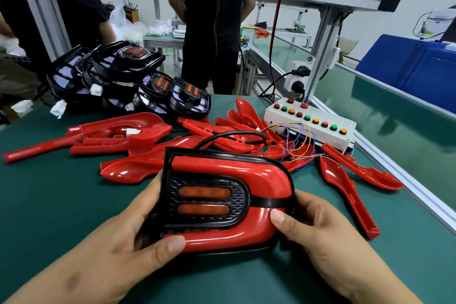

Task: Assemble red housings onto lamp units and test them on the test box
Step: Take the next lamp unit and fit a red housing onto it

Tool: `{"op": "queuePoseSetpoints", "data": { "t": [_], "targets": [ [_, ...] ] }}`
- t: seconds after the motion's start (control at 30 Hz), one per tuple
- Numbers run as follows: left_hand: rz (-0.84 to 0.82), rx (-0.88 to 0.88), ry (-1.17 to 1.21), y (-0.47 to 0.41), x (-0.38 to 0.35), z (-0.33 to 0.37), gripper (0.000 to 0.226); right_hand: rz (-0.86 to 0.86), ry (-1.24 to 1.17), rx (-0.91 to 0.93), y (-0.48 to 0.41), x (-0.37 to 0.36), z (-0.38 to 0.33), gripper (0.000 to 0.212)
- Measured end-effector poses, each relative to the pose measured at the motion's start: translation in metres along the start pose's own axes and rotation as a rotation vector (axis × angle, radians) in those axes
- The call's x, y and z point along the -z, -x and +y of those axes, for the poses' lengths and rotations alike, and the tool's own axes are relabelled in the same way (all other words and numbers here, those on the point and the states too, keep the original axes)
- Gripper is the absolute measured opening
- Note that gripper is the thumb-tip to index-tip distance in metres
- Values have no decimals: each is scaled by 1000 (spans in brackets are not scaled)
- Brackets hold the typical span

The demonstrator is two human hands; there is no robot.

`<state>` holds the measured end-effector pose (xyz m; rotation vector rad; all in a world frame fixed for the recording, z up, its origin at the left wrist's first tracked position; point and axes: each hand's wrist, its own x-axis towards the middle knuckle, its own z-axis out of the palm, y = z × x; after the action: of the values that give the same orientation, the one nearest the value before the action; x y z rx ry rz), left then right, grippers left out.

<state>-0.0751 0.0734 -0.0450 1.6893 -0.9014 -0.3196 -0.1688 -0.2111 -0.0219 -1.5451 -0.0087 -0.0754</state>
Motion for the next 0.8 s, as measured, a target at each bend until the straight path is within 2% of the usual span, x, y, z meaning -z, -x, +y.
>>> {"op": "queuePoseSetpoints", "data": {
  "t": [0.1,0.2,0.4,0.53,0.8],
  "targets": [
    [-145,-65,232,0,0,-3,82,0,-28,49,1,1,-1,30],
    [-55,-38,367,-2,-2,-11,85,-33,-34,48,1,1,-1,35],
    [-15,-55,385,-4,-8,-17,87,-7,-58,2,-2,2,3,39],
    [5,-95,316,-8,-11,-15,90,-13,-86,-15,-2,1,2,48],
    [74,-109,295,-10,-14,-13,90,18,-84,-47,-2,3,6,41]
  ]
}}
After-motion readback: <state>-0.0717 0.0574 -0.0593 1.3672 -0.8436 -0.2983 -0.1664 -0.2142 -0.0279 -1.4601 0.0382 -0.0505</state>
